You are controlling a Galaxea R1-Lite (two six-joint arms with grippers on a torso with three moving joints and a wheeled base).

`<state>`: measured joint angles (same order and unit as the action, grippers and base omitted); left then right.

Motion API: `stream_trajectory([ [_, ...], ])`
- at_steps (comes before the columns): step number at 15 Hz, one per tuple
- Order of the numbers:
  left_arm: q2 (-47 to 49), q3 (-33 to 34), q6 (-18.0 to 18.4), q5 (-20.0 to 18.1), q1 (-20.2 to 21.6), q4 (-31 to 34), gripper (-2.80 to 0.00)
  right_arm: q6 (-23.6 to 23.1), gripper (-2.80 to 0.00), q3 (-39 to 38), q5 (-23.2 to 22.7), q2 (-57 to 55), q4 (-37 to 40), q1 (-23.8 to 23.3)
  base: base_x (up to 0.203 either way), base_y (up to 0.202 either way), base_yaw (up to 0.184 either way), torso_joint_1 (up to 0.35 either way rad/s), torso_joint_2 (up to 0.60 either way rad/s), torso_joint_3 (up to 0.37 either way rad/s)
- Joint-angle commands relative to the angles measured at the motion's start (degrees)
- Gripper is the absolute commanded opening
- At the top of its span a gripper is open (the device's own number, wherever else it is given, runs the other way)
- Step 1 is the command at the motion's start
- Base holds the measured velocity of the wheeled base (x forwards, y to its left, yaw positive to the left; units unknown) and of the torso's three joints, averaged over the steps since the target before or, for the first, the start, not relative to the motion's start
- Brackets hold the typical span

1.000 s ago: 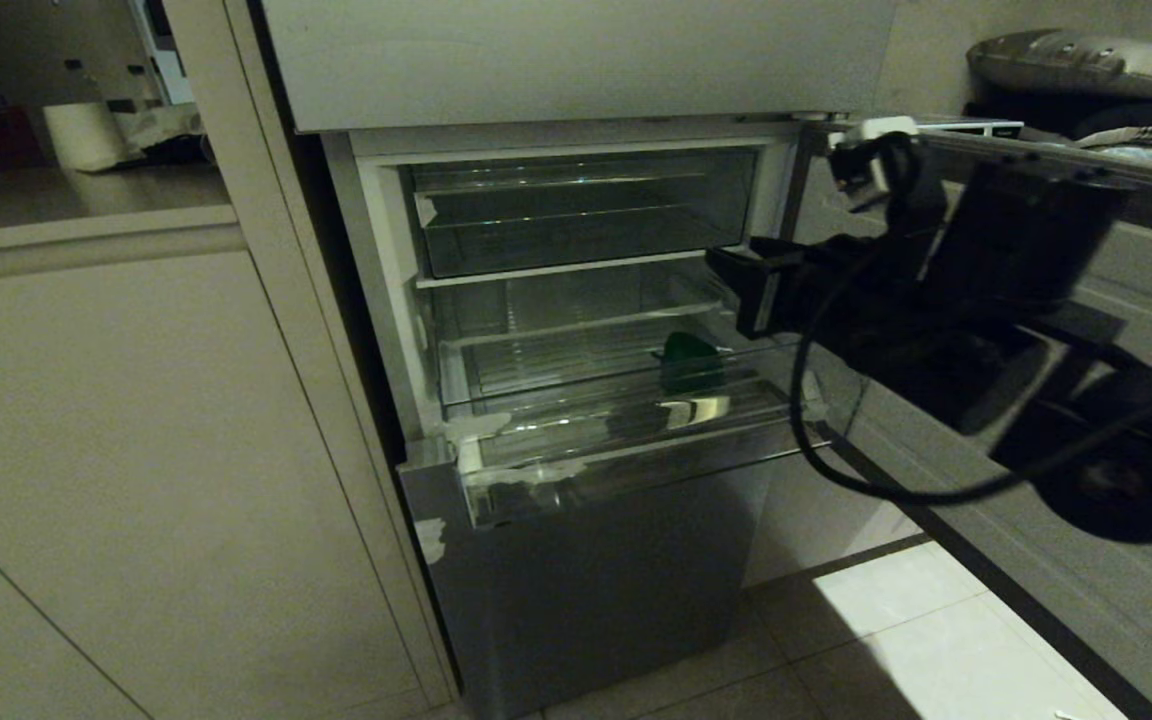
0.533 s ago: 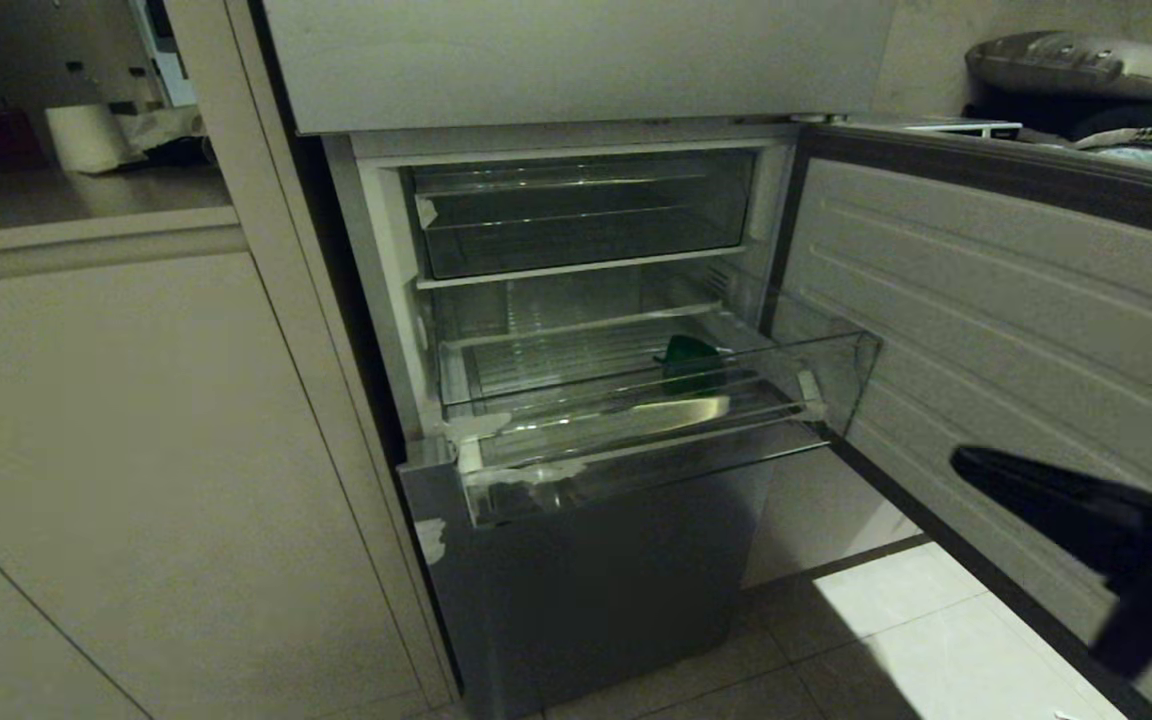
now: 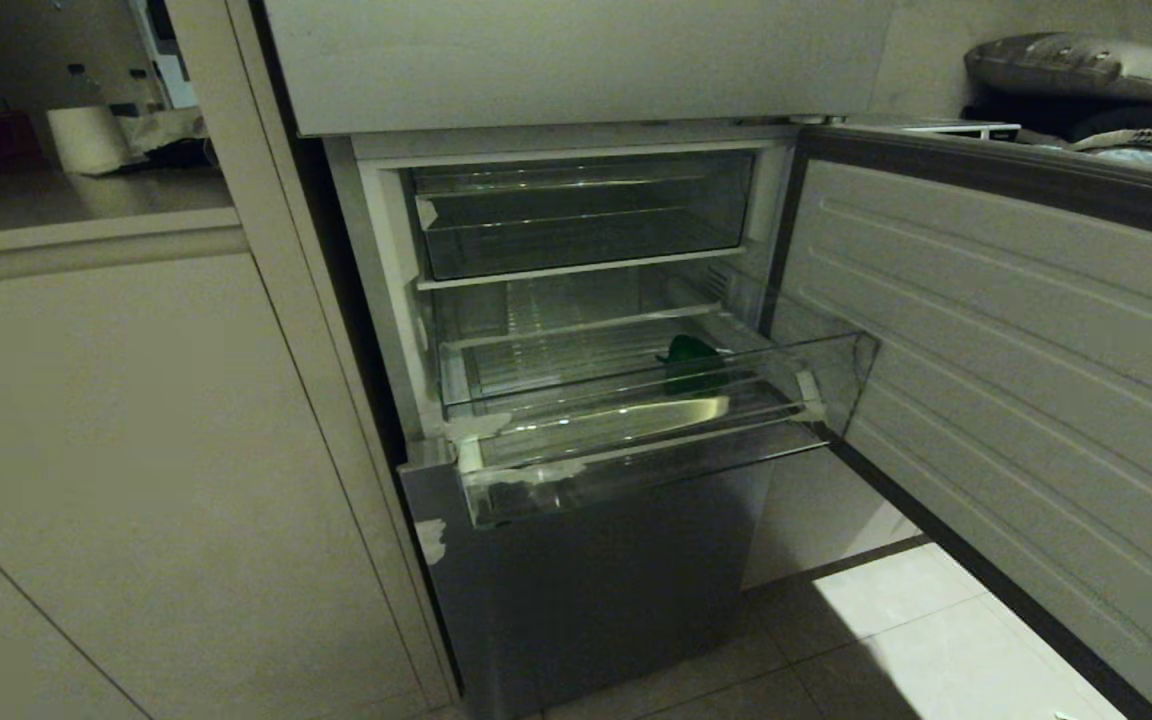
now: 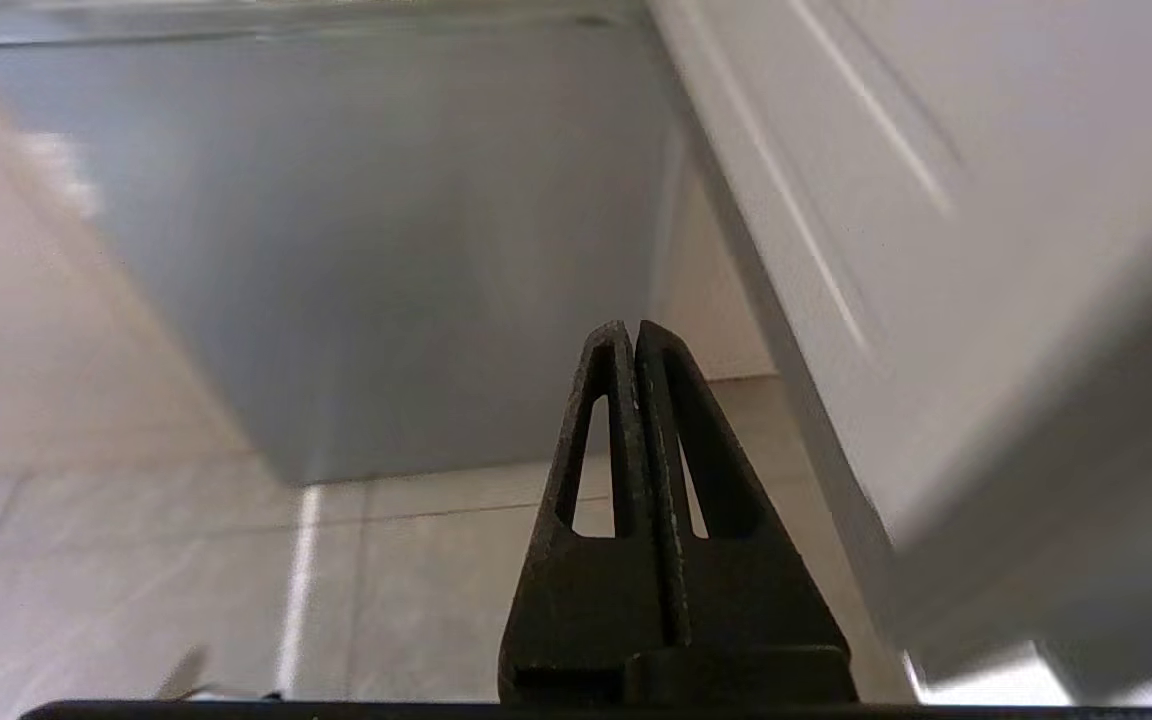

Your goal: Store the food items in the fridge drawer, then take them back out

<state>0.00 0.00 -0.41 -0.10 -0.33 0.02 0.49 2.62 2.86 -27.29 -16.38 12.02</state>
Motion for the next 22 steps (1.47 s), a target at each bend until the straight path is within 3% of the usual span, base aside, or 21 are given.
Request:
stream_trajectory([
  [1, 0.1, 0.0, 0.0, 0.0, 0.0, 0.0, -2.80, 0.5, -2.80, -3.1, -0.8, 11.0, 3.3, -4.8, 0.000, 0.000, 0.000, 0.000, 0.00, 0.000],
  [3, 0.0, 0.0, 0.0, 0.0, 0.0, 0.0, -2.80, 0.3, -2.80, -4.5, -2.5, 11.6, 6.9, -5.9, 0.000, 0.000, 0.000, 0.000, 0.00, 0.000],
  [8, 0.1, 0.0, 0.0, 0.0, 0.0, 0.0, -2.80, -7.1, -2.80, -4.4, -3.4, 17.9, 11.5, -12.8, 0.000, 0.000, 0.000, 0.000, 0.00, 0.000],
  [12, 0.0, 0.0, 0.0, 0.0, 0.0, 0.0, -2.80, -5.9, -2.80, -4.4, -3.4, 27.8, 11.7, -12.4, 0.000, 0.000, 0.000, 0.000, 0.00, 0.000],
  [18, 0.0, 0.0, 0.0, 0.0, 0.0, 0.0, -2.80, -0.8, -2.80, -4.5, -2.2, 27.4, 11.5, -12.3, 0.000, 0.000, 0.000, 0.000, 0.00, 0.000],
  [22, 0.1, 0.0, 0.0, 0.0, 0.0, 0.0, -2.80, -0.5, -2.80, -4.5, -2.2, 27.4, 11.5, -12.3, 0.000, 0.000, 0.000, 0.000, 0.00, 0.000],
])
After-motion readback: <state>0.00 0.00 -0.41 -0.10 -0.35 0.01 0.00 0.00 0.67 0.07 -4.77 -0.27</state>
